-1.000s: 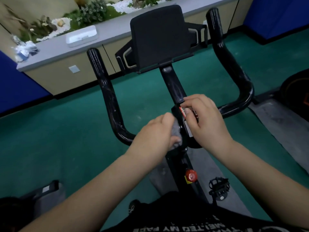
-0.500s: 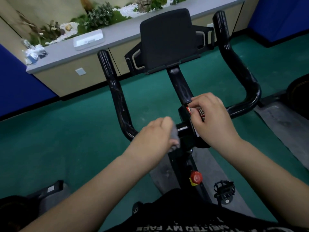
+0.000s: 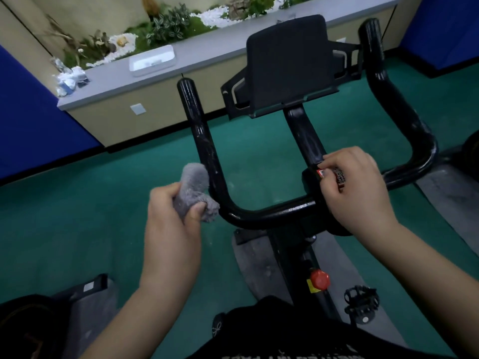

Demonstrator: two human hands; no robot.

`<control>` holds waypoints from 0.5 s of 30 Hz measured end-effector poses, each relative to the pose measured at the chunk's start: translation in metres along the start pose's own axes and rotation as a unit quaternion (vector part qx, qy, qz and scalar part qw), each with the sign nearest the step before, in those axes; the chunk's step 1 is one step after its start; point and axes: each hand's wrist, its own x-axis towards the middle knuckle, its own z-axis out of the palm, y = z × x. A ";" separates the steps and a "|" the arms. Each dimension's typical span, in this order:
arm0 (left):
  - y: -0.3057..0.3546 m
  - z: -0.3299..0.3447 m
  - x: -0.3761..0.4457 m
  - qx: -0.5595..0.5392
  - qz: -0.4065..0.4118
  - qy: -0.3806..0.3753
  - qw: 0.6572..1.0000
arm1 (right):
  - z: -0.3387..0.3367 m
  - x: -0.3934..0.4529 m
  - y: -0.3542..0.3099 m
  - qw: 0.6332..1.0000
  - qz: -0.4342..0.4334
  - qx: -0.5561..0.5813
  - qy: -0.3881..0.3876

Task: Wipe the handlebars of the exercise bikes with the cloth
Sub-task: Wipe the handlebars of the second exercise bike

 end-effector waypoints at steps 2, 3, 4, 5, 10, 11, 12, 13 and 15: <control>-0.005 0.013 -0.006 -0.025 -0.049 -0.006 0.998 | 0.001 0.000 0.000 1.000 0.000 -0.008 -0.001; -0.008 0.023 -0.010 -0.036 -0.060 -0.022 0.997 | 0.001 0.000 0.000 1.000 0.002 -0.012 -0.002; -0.009 0.033 -0.009 -0.031 -0.063 -0.028 0.997 | 0.000 0.000 0.000 1.000 0.005 -0.015 -0.003; -0.008 0.043 -0.006 -0.022 -0.062 -0.022 0.998 | 0.000 0.000 -0.002 1.000 0.007 -0.017 -0.003; 0.001 0.063 0.060 -0.024 -0.058 0.026 0.998 | -0.001 0.000 -0.004 0.999 0.016 -0.026 -0.008; 0.002 0.065 0.080 -0.032 -0.080 0.027 0.996 | -0.001 0.000 -0.004 0.999 0.015 -0.027 -0.008; 0.002 0.066 0.095 -0.045 -0.102 0.022 0.993 | -0.001 0.000 -0.004 1.000 0.015 -0.026 -0.007; -0.001 0.067 0.104 -0.055 -0.119 0.014 0.991 | -0.001 0.000 -0.004 1.000 0.015 -0.025 -0.006; -0.006 0.068 0.098 -0.053 -0.125 0.009 0.991 | -0.001 0.000 -0.003 1.000 0.014 -0.018 -0.001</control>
